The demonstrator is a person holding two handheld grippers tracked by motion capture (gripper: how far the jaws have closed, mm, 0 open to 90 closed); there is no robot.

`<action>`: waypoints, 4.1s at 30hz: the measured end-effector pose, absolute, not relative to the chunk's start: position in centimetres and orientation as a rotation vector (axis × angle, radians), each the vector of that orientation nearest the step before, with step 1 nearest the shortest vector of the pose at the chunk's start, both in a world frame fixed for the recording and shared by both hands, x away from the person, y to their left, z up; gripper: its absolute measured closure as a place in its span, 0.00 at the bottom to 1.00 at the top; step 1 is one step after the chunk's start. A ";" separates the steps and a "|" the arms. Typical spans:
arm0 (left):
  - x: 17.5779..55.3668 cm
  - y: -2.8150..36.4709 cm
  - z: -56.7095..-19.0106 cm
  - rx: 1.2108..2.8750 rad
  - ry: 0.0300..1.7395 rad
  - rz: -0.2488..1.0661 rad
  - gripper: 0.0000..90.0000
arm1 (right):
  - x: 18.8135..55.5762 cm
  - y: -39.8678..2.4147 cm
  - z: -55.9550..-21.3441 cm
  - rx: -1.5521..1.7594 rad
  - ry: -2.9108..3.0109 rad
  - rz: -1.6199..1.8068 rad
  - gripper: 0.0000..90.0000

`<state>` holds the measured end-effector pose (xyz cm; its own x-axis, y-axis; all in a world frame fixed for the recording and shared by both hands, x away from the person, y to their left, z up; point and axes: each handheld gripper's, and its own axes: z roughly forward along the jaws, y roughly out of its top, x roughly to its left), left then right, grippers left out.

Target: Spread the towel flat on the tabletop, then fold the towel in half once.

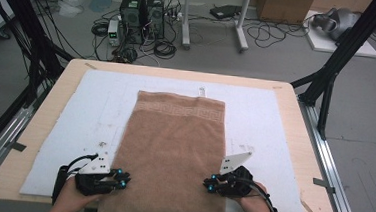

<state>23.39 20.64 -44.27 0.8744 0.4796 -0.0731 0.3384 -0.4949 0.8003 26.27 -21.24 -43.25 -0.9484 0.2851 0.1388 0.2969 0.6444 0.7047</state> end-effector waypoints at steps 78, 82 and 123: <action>32.1 20.3 -37.9 1.998 0.775 0.376 0.42 | 35.5 -21.1 -37.3 -0.814 -2.875 -1.412 0.29; 33.5 19.8 -38.0 1.988 0.802 0.347 0.44 | 36.4 -20.8 -37.3 -0.832 -2.870 -1.407 0.29; 40.1 18.5 -41.9 2.029 0.967 0.381 0.46 | 42.1 -21.9 -40.4 -1.113 -2.861 -1.298 0.36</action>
